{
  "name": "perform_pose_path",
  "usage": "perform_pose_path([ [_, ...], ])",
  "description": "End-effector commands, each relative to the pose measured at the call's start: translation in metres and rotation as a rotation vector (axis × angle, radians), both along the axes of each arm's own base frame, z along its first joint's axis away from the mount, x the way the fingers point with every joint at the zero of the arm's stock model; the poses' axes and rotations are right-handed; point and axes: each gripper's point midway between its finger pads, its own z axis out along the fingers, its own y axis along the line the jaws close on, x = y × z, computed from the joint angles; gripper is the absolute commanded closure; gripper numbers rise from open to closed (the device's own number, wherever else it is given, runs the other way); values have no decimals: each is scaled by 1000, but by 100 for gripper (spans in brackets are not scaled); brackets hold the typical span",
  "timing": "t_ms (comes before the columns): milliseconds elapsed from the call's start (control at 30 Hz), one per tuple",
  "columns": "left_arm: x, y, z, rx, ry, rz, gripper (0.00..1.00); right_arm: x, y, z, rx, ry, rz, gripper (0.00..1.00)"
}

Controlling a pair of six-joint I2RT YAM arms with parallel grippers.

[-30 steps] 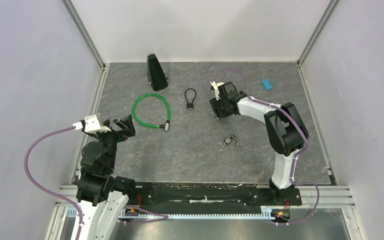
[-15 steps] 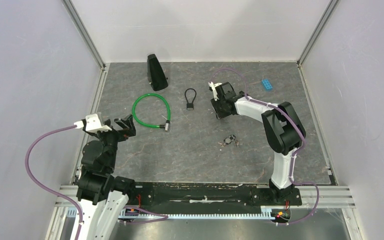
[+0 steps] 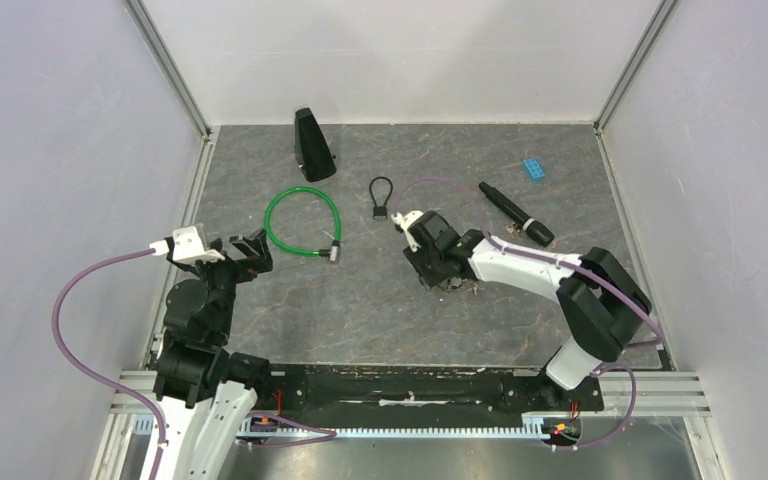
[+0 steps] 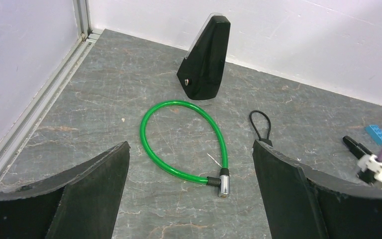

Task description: Unlock with the key

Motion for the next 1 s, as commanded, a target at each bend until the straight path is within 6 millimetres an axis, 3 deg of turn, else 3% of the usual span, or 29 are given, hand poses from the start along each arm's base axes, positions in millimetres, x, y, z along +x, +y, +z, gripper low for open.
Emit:
perform_pose_path([
  [0, 1, 0, 5, -12, -17, 2, 2, -33, 16, 9, 51, 7, -37, 94],
  [300, 0, 0, 2, -9, -7, 3, 2, -88, 72, -13, 65, 70, -7, 90],
  [500, -1, 0, 2, -10, -6, 2, 2, -94, 88, -1, 80, 37, 31, 49],
  [633, 0, 0, 2, -9, -4, 2, 2, -81, 77, 25, 35, -49, 37, 24],
  [767, 0, 0, 1, -8, 0, 1, 2, -63, 41, 44, -11, -100, 8, 19],
  [967, 2, -1, 0, -7, 6, -3, 2, -43, -22, 47, -4, -94, -98, 16],
])
